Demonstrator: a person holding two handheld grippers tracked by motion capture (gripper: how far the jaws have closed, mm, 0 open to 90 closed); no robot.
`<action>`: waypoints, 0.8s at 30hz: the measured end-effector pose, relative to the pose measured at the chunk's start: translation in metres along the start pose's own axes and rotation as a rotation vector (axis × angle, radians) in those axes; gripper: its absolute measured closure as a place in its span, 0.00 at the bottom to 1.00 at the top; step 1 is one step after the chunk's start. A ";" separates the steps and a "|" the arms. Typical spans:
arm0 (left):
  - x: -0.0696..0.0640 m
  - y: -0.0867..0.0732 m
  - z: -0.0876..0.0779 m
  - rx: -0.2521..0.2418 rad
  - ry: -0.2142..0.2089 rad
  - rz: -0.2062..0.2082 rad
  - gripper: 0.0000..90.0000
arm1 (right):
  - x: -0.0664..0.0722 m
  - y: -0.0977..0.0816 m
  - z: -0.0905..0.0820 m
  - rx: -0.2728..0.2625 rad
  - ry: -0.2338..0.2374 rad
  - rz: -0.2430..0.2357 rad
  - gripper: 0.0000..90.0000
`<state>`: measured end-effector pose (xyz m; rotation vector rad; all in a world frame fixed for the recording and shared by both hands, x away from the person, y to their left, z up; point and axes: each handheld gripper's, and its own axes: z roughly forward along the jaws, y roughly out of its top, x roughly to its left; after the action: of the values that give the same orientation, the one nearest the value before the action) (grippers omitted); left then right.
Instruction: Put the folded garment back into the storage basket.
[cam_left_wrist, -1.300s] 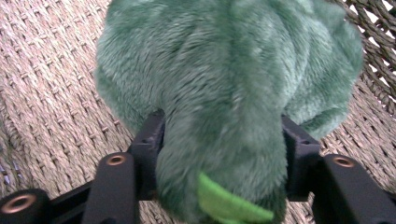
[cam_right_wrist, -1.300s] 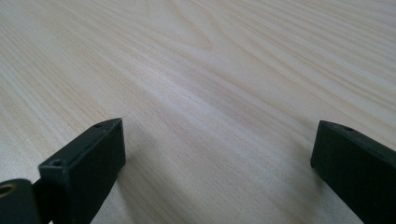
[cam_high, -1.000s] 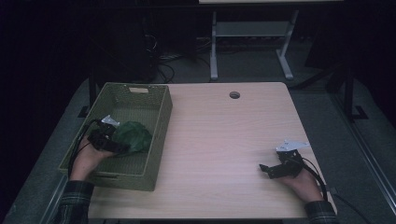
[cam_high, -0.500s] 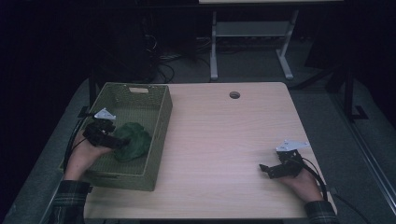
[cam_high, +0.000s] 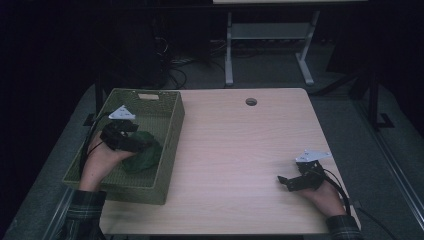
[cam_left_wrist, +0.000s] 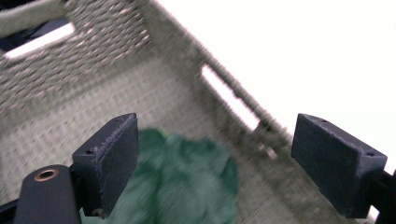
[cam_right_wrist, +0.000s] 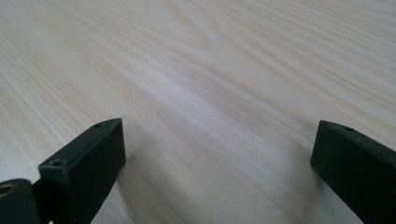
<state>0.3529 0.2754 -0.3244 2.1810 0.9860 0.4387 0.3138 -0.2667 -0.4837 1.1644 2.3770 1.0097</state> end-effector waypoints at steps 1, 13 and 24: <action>-0.003 0.003 0.001 -0.003 -0.006 0.012 0.16 | 0.000 0.000 0.000 0.000 0.000 0.000 0.03; -0.051 0.035 0.021 -0.042 -0.090 0.061 0.16 | 0.001 0.000 0.000 0.002 -0.001 0.006 0.03; -0.095 0.051 0.053 -0.067 -0.159 0.091 0.17 | 0.001 0.000 0.000 0.002 -0.001 0.006 0.03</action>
<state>0.3463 0.1551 -0.3273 2.1692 0.7779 0.3297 0.3132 -0.2664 -0.4835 1.1735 2.3752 1.0090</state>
